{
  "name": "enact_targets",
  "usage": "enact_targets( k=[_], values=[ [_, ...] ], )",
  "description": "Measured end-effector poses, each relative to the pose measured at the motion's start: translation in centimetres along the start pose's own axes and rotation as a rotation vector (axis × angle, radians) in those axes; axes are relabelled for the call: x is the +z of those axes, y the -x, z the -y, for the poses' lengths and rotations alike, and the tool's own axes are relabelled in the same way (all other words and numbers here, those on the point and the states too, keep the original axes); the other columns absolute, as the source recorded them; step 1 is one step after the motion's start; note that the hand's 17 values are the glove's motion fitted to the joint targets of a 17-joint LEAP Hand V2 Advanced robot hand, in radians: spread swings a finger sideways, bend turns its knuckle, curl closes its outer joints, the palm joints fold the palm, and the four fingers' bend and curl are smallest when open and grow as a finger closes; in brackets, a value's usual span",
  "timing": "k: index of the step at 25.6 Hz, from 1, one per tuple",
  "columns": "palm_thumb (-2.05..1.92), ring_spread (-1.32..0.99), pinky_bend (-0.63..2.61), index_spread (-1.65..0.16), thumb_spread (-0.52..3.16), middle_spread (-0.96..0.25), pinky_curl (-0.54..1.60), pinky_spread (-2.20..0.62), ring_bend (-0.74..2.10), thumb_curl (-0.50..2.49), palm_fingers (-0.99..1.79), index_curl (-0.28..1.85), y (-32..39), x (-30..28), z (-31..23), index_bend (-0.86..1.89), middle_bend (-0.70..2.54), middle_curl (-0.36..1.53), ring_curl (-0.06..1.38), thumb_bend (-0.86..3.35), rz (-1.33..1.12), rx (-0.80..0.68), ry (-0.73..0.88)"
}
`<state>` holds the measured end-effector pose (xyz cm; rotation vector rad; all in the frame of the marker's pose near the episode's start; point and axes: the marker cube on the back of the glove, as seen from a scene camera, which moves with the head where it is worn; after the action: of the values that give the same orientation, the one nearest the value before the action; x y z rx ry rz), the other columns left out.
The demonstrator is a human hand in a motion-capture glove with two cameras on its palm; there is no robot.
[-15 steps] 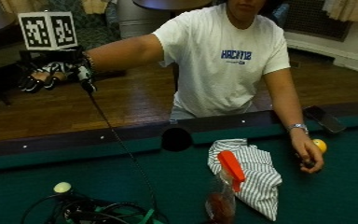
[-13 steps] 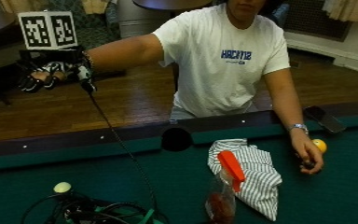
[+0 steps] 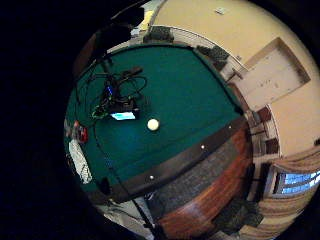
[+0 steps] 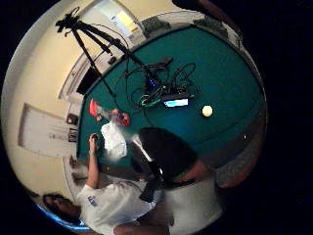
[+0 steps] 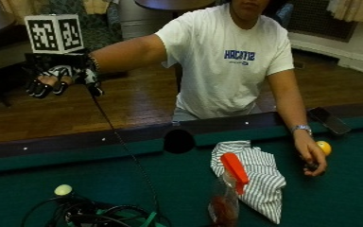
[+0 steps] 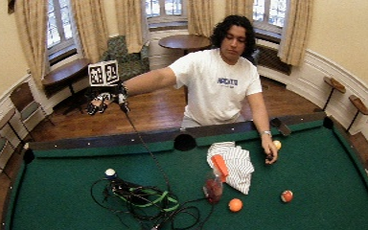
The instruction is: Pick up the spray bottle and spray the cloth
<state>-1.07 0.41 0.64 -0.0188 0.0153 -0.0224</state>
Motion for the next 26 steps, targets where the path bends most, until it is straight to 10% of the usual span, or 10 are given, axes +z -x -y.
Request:
enact_targets(
  k=[26],
  values=[
    [0.32, -0.16, 0.40, -0.48, 1.03, -0.16, 0.30, 0.19, 0.33, 0.25, 0.35, 0.23, 1.4, 9.3, -3.5, 0.14, 0.19, 0.27, 0.24, -0.02, -0.030, -0.093, 0.191]
  ],
)
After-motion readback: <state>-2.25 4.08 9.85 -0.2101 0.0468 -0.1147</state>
